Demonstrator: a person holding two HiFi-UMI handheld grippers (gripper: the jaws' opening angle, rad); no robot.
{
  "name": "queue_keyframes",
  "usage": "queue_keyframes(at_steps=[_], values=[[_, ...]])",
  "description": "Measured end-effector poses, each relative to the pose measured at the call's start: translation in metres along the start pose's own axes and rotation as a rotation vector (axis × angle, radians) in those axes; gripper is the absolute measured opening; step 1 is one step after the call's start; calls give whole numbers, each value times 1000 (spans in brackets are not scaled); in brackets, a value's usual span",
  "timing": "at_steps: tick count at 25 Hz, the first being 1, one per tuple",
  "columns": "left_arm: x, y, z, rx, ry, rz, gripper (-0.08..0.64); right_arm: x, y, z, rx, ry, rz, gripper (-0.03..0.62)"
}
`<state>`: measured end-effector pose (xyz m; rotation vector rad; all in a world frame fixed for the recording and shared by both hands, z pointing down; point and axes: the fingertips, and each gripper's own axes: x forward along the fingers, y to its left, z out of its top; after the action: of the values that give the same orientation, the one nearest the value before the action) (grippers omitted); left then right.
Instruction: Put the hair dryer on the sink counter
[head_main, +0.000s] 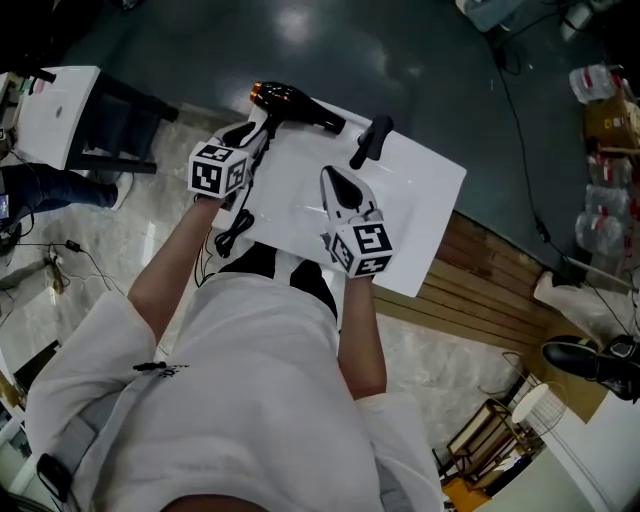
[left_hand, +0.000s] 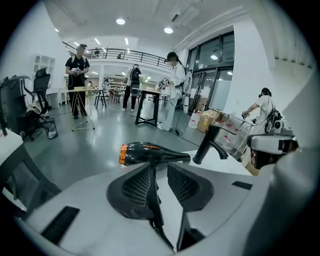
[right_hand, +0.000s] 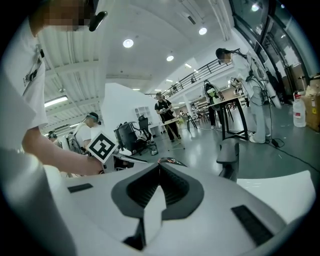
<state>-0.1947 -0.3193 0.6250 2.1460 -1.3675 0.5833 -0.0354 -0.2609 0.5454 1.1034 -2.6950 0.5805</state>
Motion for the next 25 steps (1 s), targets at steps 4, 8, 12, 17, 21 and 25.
queue_keyframes(at_steps=[4,8,12,17,21,25], values=[[-16,-3,5,-9,-29,14,81,-6,5,1,-11,-4,21,9],[-31,-9,6,-11,-53,23,74,-12,9,0,-21,-3,39,9],[-44,-16,8,-11,-73,35,45,-18,11,2,-29,-8,52,9],[-61,-27,7,-13,-90,43,21,-29,15,5,-40,-17,65,9],[-72,-38,6,-15,-109,48,8,-39,15,10,-53,-30,74,9],[-84,-50,1,-23,-126,51,4,-52,17,10,-65,-39,85,9]])
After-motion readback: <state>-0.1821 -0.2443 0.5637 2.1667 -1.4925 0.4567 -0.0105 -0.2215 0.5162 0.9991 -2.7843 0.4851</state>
